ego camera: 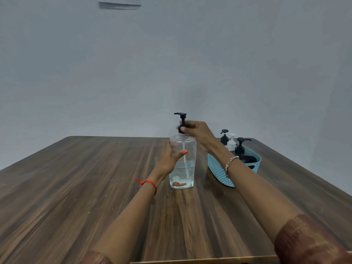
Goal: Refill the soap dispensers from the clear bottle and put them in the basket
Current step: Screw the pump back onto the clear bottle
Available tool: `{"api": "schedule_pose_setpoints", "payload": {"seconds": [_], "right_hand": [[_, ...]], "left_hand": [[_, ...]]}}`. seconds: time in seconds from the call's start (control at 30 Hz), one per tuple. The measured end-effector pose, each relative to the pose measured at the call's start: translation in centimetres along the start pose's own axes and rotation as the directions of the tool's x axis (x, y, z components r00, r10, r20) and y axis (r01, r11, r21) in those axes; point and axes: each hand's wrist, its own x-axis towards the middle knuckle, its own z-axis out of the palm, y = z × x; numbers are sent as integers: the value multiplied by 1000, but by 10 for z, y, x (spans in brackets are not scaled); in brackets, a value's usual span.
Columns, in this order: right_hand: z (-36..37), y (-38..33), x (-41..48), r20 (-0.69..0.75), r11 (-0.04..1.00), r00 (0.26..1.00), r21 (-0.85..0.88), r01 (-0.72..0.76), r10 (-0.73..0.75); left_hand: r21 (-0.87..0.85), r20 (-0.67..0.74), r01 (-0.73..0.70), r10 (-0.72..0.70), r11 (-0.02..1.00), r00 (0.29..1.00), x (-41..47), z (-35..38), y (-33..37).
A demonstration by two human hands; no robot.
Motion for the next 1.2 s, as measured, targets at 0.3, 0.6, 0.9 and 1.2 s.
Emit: {"api": "schedule_pose_setpoints", "payload": {"seconds": [0.3, 0.6, 0.9, 1.2], "right_hand": [[11, -1, -3, -77, 998, 997, -65, -4, -1], [14, 0, -2, -101, 997, 995, -74, 0, -8], [15, 0, -4, -167, 999, 986, -38, -6, 0], [4, -1, -2, 2, 998, 999, 44, -43, 43]], "left_hand": [[9, 13, -5, 5, 1000, 1000, -2, 2, 1], [27, 17, 0, 0, 1000, 1000, -2, 1, -2], [0, 51, 4, -4, 1000, 999, 1, 0, -4], [-44, 36, -4, 5, 999, 999, 6, 2, -9]]}}
